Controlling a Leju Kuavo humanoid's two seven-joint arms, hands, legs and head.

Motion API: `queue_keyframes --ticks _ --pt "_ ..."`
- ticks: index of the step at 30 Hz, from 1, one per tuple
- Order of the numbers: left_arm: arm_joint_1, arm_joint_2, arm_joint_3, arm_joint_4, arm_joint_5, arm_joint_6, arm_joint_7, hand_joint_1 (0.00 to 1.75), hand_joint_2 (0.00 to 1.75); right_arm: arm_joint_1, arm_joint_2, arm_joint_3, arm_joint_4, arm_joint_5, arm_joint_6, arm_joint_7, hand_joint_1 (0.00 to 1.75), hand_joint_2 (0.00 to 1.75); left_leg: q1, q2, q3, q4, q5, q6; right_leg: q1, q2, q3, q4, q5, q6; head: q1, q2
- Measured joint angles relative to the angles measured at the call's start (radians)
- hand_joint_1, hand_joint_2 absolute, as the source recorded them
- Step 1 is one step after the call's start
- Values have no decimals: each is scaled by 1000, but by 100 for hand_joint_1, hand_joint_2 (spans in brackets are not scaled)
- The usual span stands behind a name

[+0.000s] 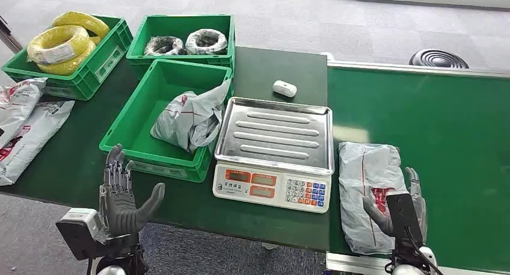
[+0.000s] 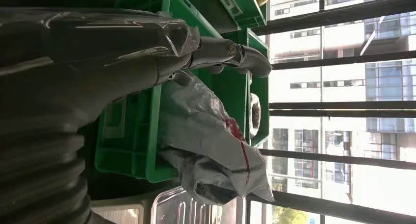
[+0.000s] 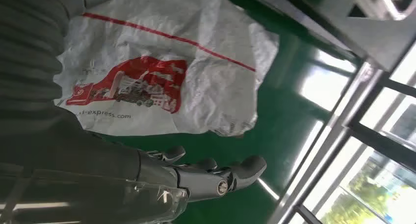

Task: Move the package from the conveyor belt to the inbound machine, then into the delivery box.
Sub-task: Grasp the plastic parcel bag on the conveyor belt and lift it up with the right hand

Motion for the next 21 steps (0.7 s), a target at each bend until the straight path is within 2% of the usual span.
queue_keyframes --ticks 1,5,8,13,14,15,18,19,21 --pt "-2 1 -3 1 2 -1 1 0 175 -10 -6 -4 24 13 14 11 0 175 0 0 0 0 0 0 0 0 0 0 0 0 0 0" --pt "-20 10 -16 7 7 -10 14 0 175 -79 -42 -15 206 122 72 77 0 0 0 0 0 0 0 0 0 0 0 0 0 0 0 0" --pt "-34 14 -20 12 7 -12 23 0 175 -125 -59 -10 345 209 83 122 0 0 1 0 0 0 0 0 1 0 0 0 0 0 0 0" --pt "-41 17 -23 16 6 -12 25 0 175 -189 -75 3 475 256 86 145 0 0 3 1 3 0 0 -1 3 1 2 0 0 0 0 0" --pt "-41 17 -23 16 4 -12 25 0 175 -201 -77 6 492 263 87 148 6 0 3 1 4 0 -1 -1 3 1 3 0 0 0 0 0" --pt "-41 17 -22 16 1 -12 26 0 175 -213 -79 8 510 269 88 150 41 0 3 1 6 0 -1 0 3 1 4 -1 0 -1 0 0" --pt "-40 17 -21 16 -7 -12 30 0 175 -247 -85 16 558 287 92 155 160 0 3 1 11 0 -2 1 3 1 10 -3 -1 -1 0 0" --pt "-40 17 -21 16 -8 -12 31 0 175 -257 -87 18 573 292 92 155 169 0 3 2 13 0 -3 2 3 1 13 -4 -1 0 0 0" --pt "-40 17 -19 16 -9 -12 32 0 175 -277 -91 21 597 297 87 155 175 0 3 2 16 0 -3 2 3 1 17 -5 0 0 0 0"
